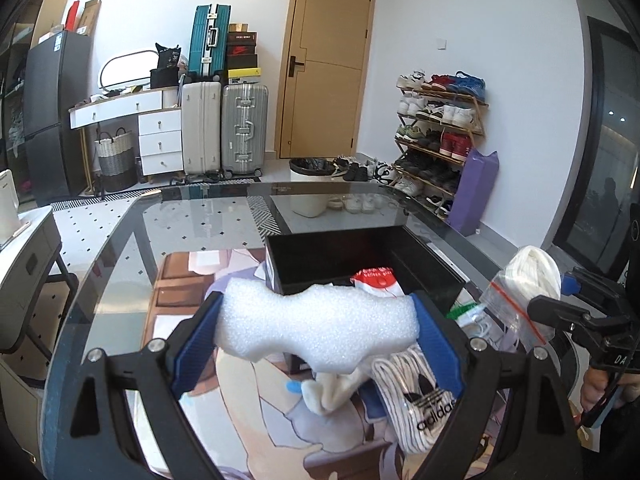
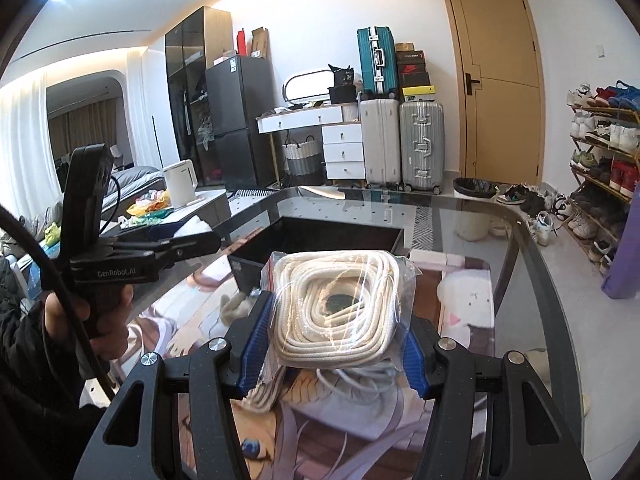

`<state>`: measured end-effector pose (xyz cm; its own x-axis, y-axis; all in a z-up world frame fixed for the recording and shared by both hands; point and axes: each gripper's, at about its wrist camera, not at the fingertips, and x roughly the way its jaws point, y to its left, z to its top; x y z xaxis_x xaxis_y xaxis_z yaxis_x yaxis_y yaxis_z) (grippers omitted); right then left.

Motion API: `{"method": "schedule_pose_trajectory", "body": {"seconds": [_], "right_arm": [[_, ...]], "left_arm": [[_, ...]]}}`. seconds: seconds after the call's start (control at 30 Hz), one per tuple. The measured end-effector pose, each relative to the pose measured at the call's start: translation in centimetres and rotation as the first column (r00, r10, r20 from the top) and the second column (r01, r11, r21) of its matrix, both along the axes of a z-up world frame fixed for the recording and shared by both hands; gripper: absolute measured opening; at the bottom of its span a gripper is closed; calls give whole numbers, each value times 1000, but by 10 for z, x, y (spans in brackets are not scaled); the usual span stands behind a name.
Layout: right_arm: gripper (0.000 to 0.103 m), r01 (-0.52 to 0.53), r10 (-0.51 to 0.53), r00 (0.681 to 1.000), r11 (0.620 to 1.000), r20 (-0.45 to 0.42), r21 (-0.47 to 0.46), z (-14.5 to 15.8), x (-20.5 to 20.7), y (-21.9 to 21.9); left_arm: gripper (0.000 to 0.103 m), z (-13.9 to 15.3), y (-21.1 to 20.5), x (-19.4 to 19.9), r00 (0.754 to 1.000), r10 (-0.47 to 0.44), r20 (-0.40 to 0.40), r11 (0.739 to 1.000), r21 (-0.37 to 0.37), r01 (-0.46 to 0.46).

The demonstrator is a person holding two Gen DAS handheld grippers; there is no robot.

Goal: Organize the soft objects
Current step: 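Carry the rope bag and the white foam up over the black box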

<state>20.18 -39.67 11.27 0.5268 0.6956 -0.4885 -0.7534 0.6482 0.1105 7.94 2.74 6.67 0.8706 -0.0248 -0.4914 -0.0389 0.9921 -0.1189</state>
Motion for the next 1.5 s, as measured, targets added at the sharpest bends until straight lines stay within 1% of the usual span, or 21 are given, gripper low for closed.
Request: {"method": "schedule_pose_trajectory", "body": {"seconds": [0.23,0.47,0.6,0.7,0.93,1.0,1.07,1.3,1.5], "right_arm": [[57,17,-17,1000,1000,11,7,7,17,9],[57,42,-42,999,999,10,15,11,32,16],[57,53,-53,999,999,4,9,11,41,22],[57,59,-59,998,998,0,3,10,48,27],[57,73,-74,997,997,-10,-26,5,60,46],[57,79,-80,997,996,-16,-34,3,64,51],[57,84,-84,996,995,-14,-48,2,70,55],[57,74,-75,997,994,-11,-84,-3,85,71],[57,50,-51,999,989,0,-139,-11,96,89]], "left_arm": [[90,9,2,8,999,15,28,1000,18,-16],[90,14,1,18,999,26,36,999,42,-27],[90,15,1,26,999,32,32,999,36,-33],[90,16,-3,31,999,29,36,998,57,-31],[90,19,-9,47,999,23,34,997,72,-25],[90,20,-9,51,999,26,39,996,86,-29],[90,18,-9,58,999,34,26,994,101,-36],[90,15,-9,75,999,36,1,994,99,-36],[90,8,-4,88,999,37,-19,996,85,-36]]}}
